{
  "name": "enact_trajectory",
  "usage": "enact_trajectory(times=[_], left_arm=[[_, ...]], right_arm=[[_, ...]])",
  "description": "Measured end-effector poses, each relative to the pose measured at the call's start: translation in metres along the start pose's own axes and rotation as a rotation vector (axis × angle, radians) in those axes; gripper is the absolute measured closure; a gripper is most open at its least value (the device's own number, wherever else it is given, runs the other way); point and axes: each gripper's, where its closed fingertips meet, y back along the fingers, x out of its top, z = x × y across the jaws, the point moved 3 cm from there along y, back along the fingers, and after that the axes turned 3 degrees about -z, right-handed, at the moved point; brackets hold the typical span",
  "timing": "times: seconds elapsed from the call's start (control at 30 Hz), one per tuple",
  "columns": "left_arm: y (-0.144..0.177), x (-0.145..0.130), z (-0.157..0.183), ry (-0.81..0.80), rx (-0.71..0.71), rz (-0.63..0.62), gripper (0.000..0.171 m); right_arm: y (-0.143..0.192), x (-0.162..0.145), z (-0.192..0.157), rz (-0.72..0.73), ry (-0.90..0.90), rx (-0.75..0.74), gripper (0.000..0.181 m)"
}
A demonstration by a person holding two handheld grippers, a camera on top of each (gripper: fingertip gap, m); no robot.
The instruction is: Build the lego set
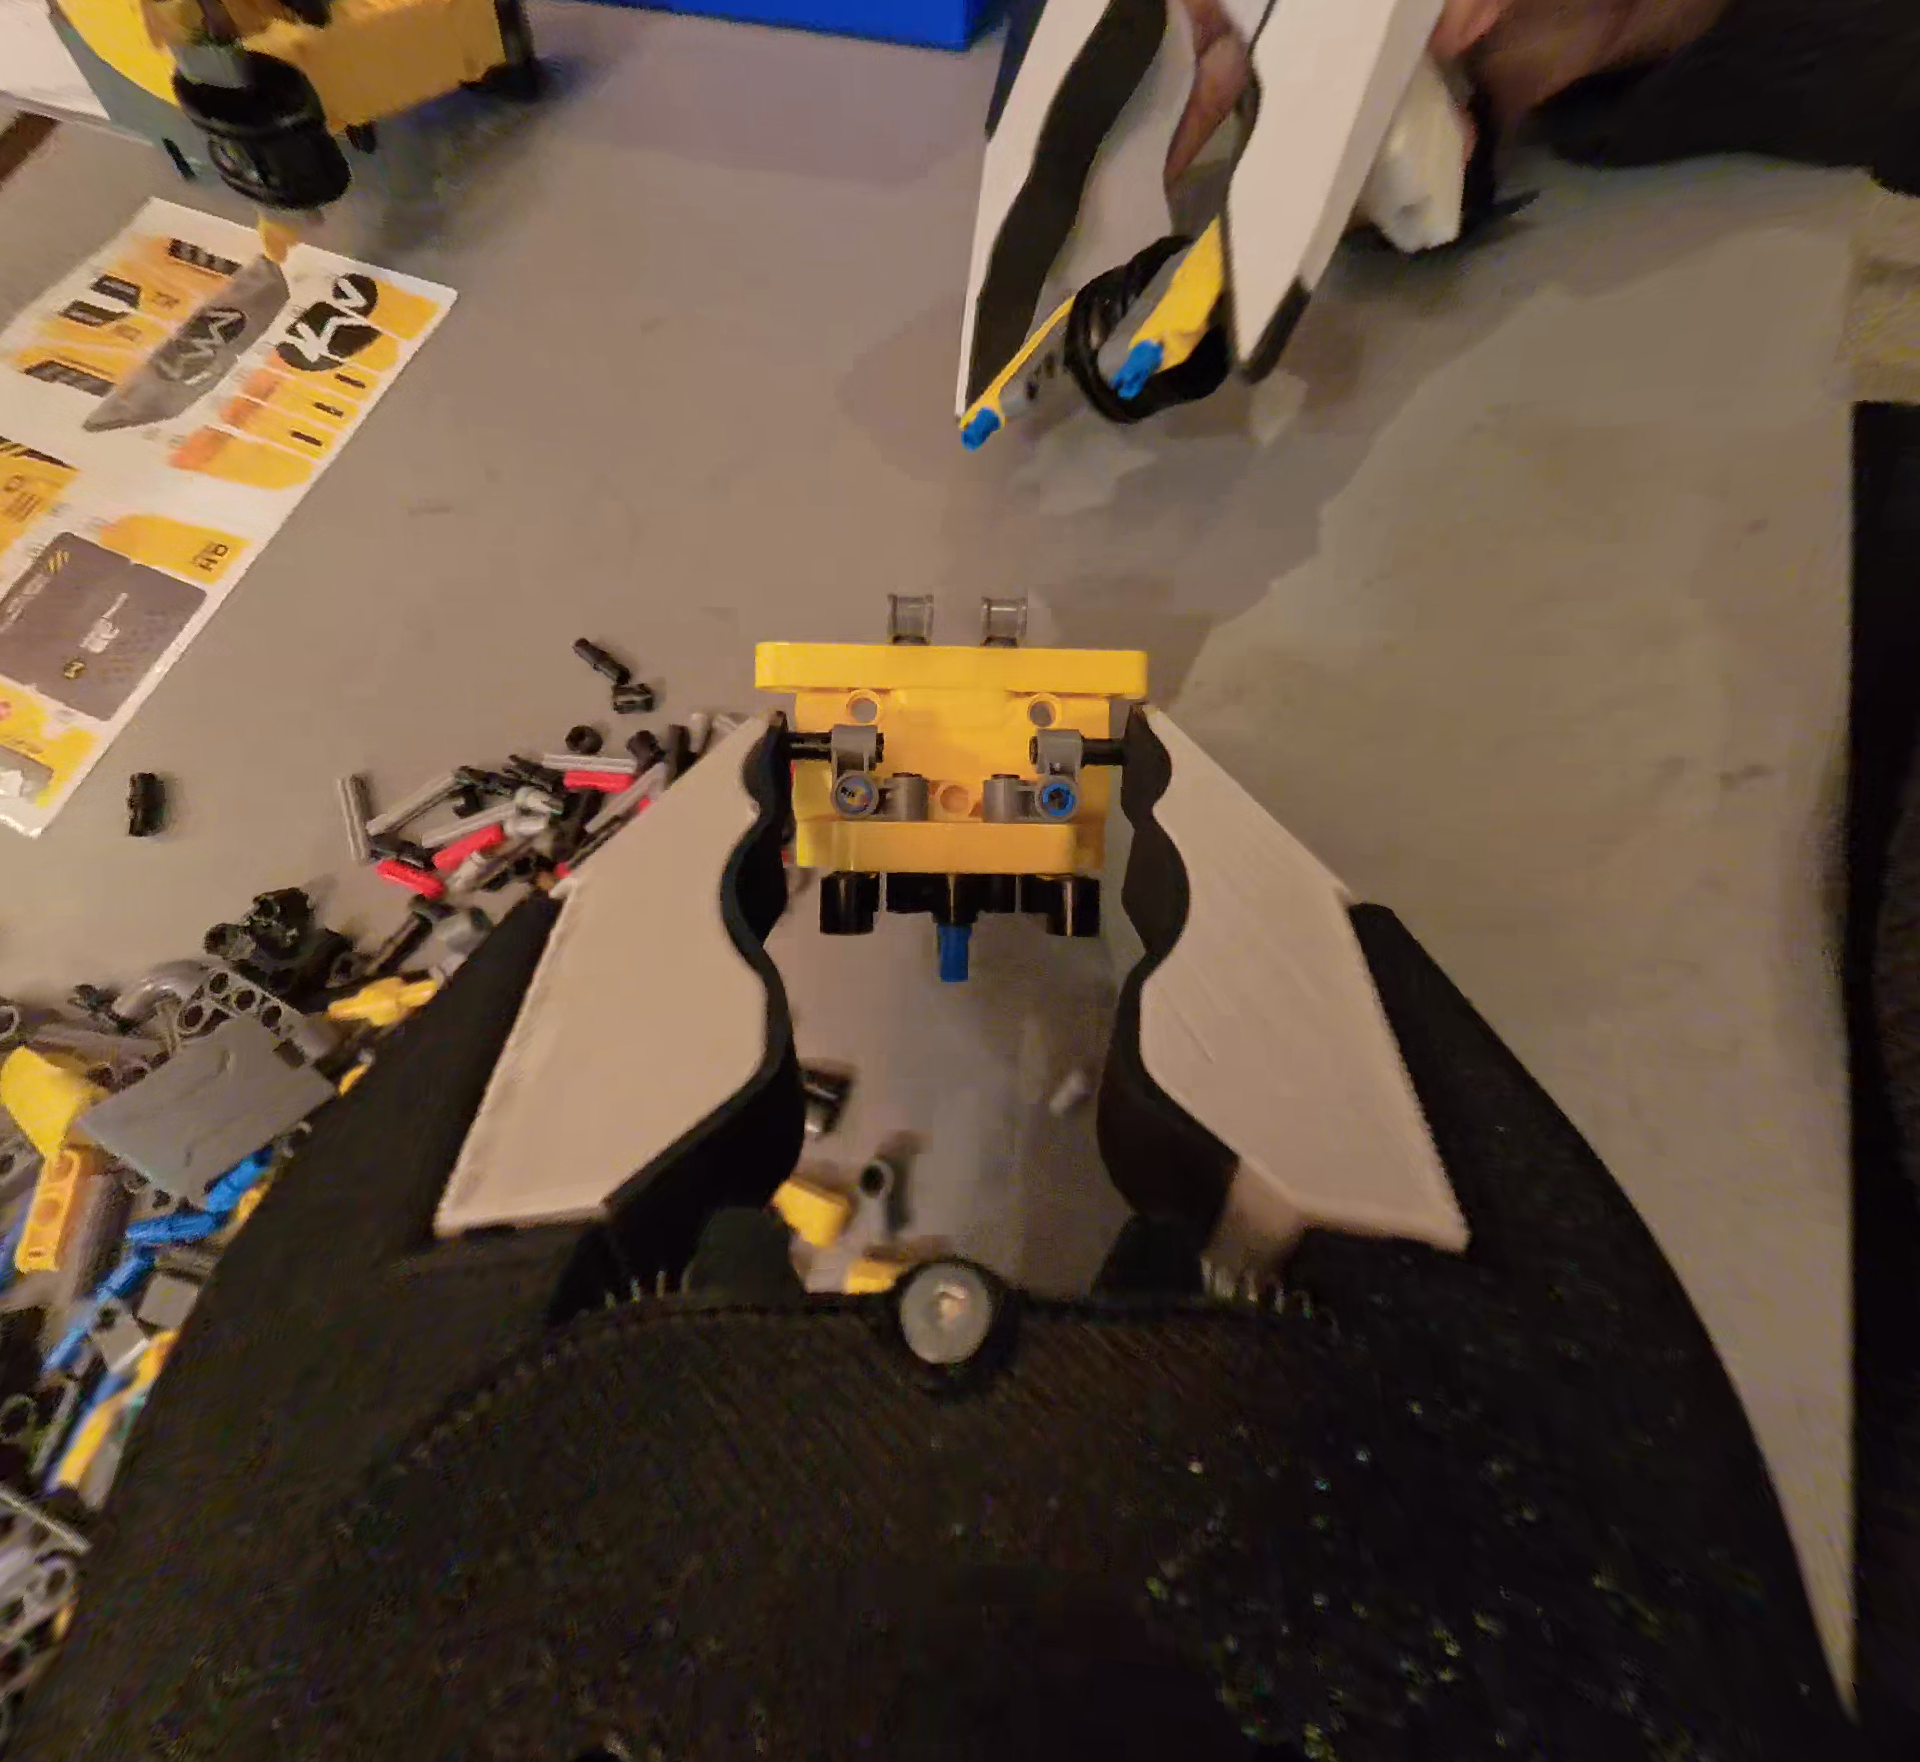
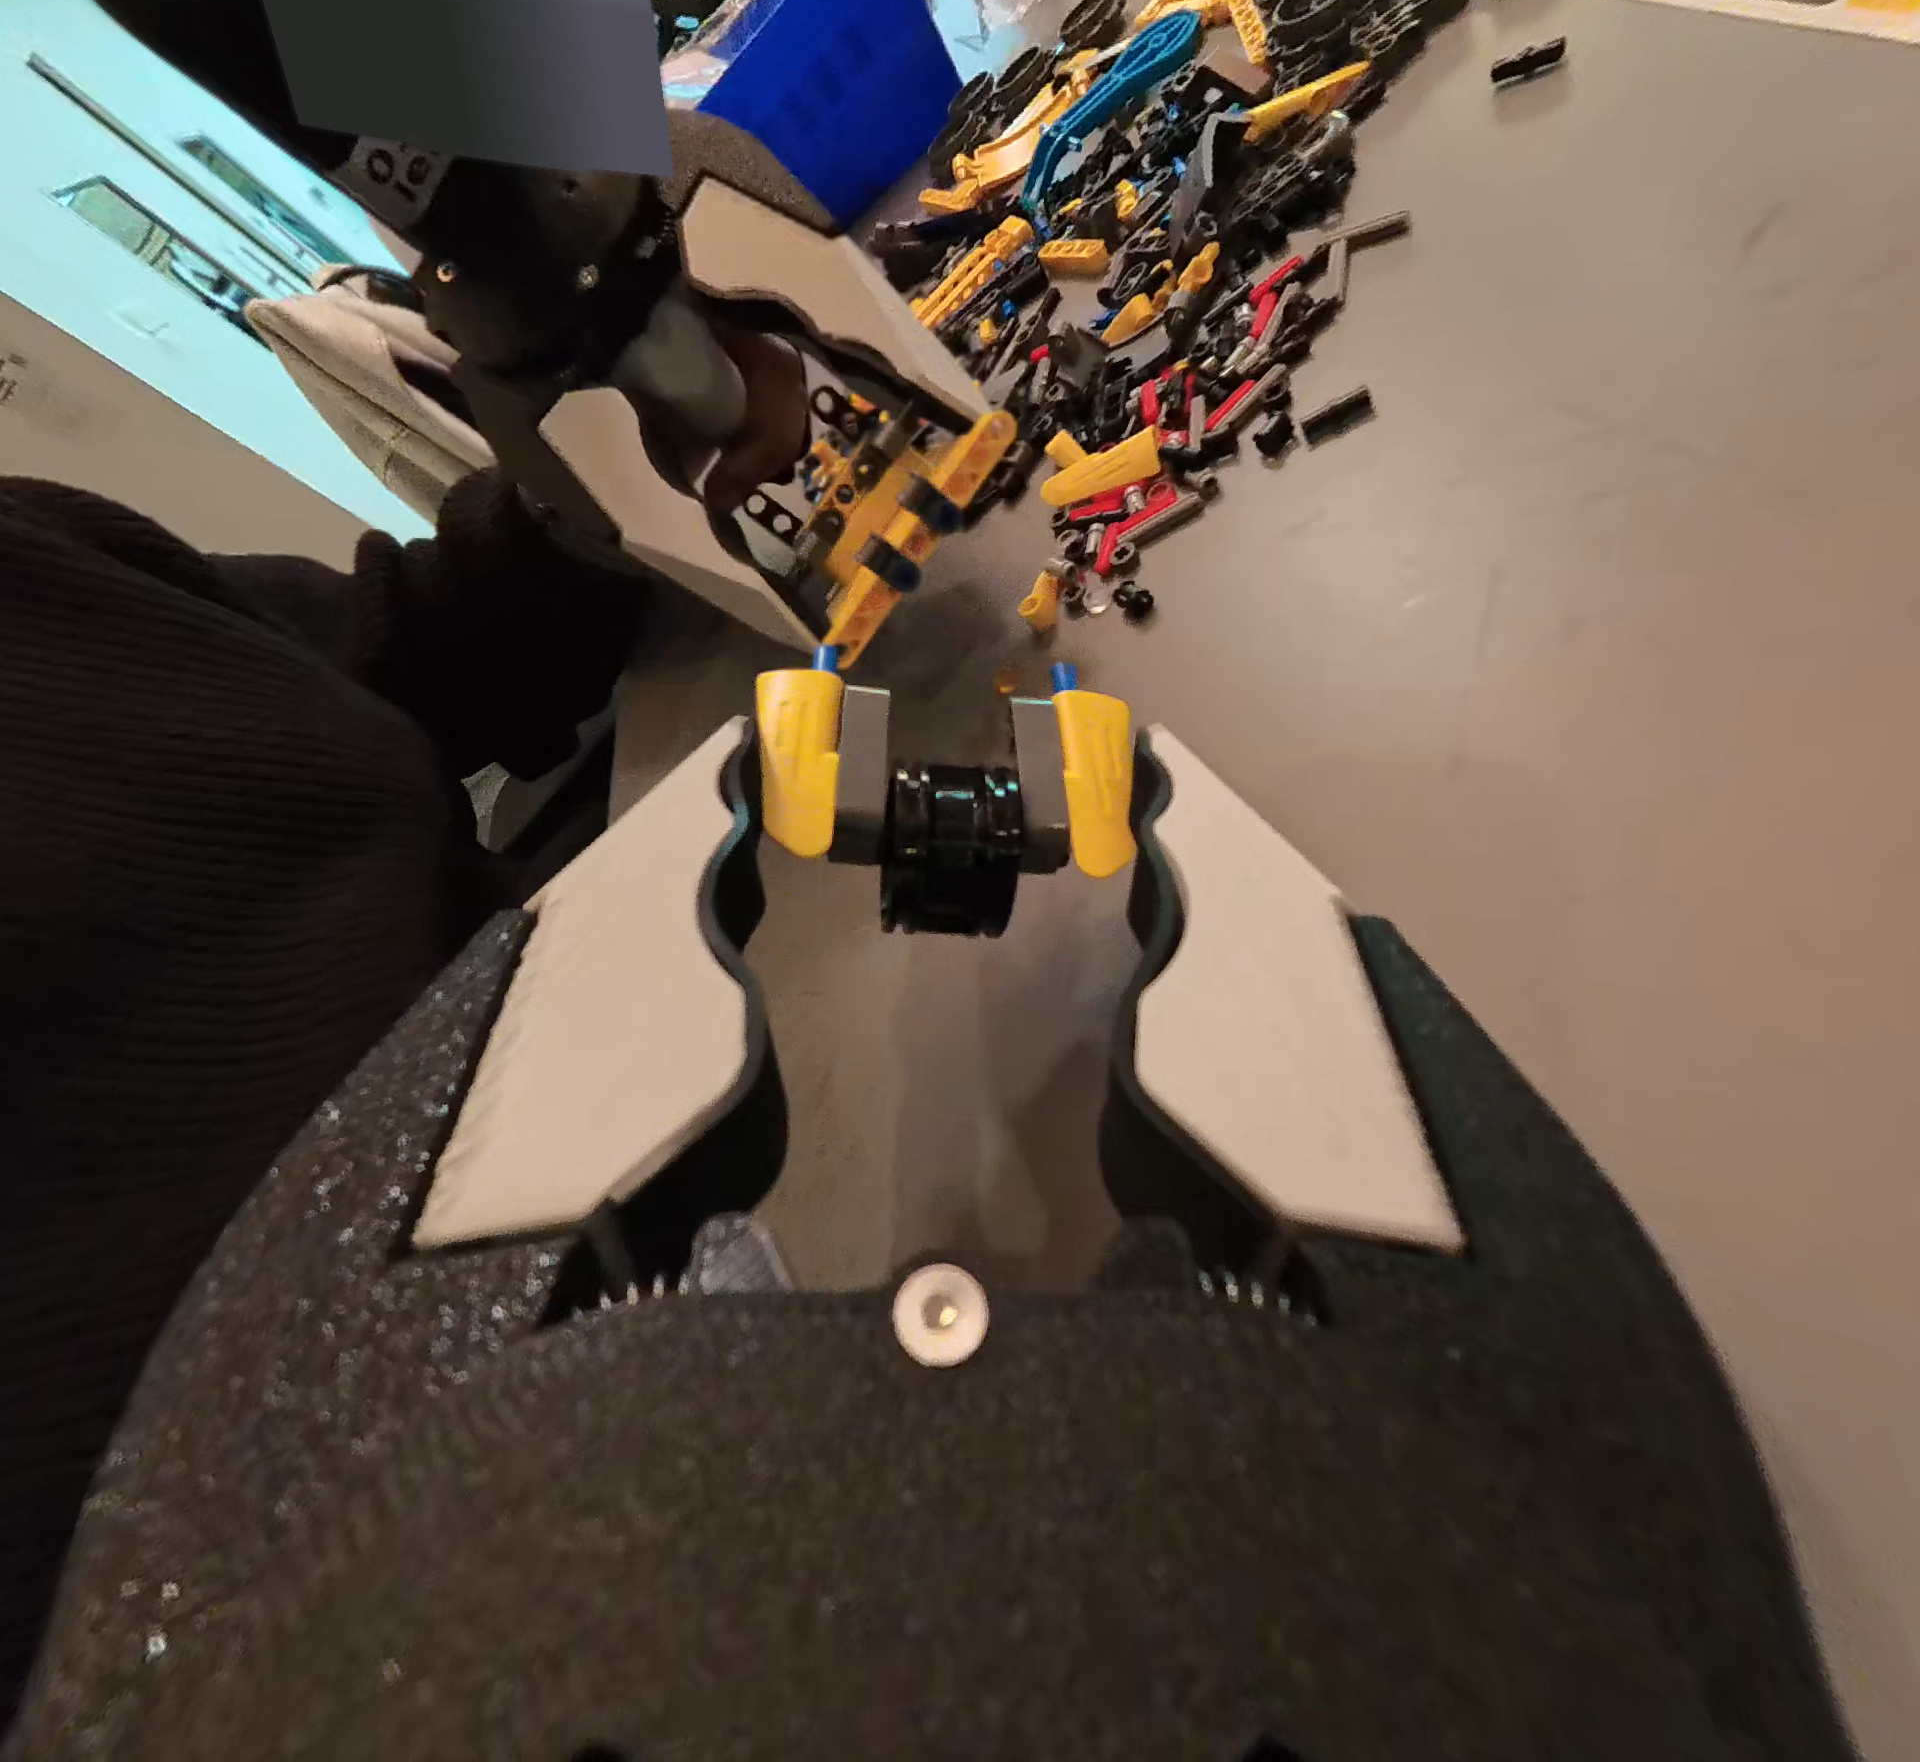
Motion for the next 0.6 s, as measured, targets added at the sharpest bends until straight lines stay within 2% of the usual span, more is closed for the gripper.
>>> enact_trajectory(times=[0.2,0.43,0.6], left_arm=[[0.001,-0.005,-0.011,0.001,-0.048,-0.005,0.11],[-0.002,-0.016,0.006,0.009,-0.187,-0.045,0.11],[-0.012,-0.026,0.017,-0.02,-0.2,-0.105,0.11]], right_arm=[[-0.01,0.003,0.015,-0.06,-0.01,-0.046,0.111],[-0.03,0.016,0.024,-0.153,0.123,-0.038,0.111],[-0.04,0.008,0.029,-0.253,0.221,-0.129,0.112]])
